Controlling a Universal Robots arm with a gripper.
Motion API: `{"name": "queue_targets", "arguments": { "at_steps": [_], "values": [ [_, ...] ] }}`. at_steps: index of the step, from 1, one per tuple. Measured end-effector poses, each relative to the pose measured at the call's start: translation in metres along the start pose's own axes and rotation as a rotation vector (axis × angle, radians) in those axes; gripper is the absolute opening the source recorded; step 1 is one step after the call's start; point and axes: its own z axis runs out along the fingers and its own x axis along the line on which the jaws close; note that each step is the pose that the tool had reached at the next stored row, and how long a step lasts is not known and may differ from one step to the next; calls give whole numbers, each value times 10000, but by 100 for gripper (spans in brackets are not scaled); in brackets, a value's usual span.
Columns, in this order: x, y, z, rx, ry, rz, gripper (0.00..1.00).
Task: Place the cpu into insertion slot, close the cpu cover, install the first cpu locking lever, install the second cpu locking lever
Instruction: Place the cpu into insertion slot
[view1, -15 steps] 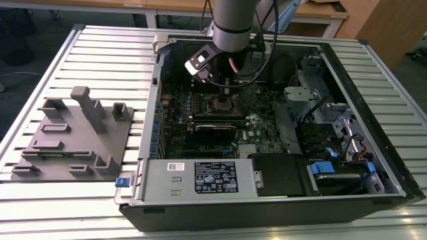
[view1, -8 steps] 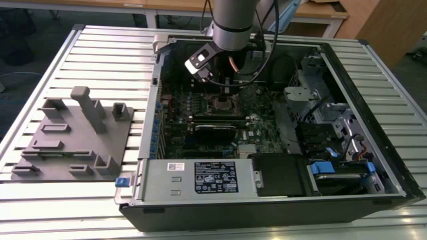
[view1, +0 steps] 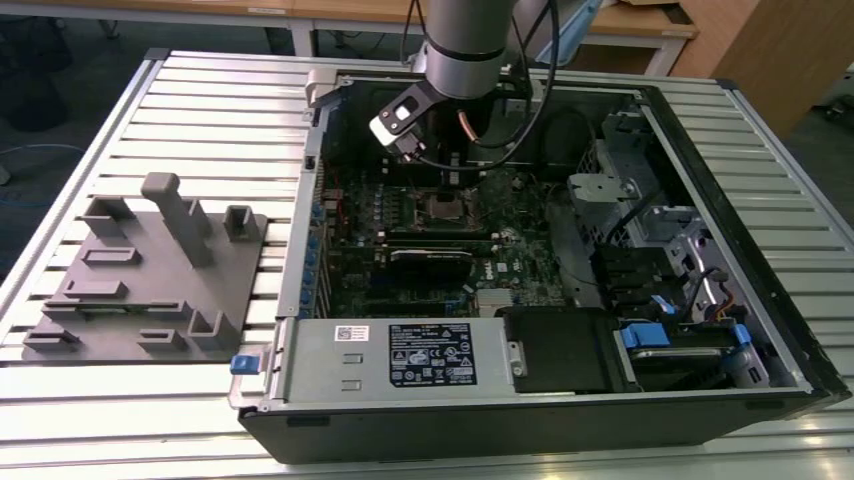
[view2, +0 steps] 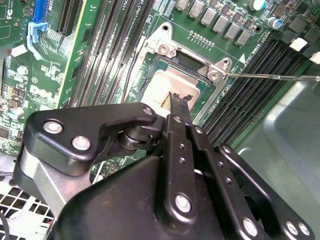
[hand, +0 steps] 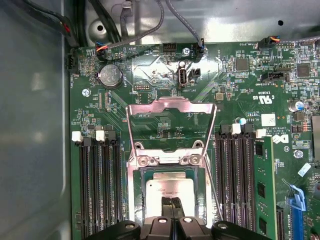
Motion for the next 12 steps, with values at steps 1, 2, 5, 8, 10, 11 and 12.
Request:
{"name": "queue_targets", "arguments": {
  "at_steps": [1, 2, 5, 8, 10, 11, 12],
  "values": [
    [0, 0, -1, 0, -4, -1, 10],
    [0, 0, -2, 0, -6, 0, 10],
    [0, 0, -10, 1, -8, 0, 10],
    [0, 0, -12, -2, -3, 0, 10],
    [0, 1, -27, -1, -5, 0, 10],
    [0, 1, -28, -1, -5, 0, 10],
    [0, 1, -29, 0, -6, 0, 10]
  ]
}}
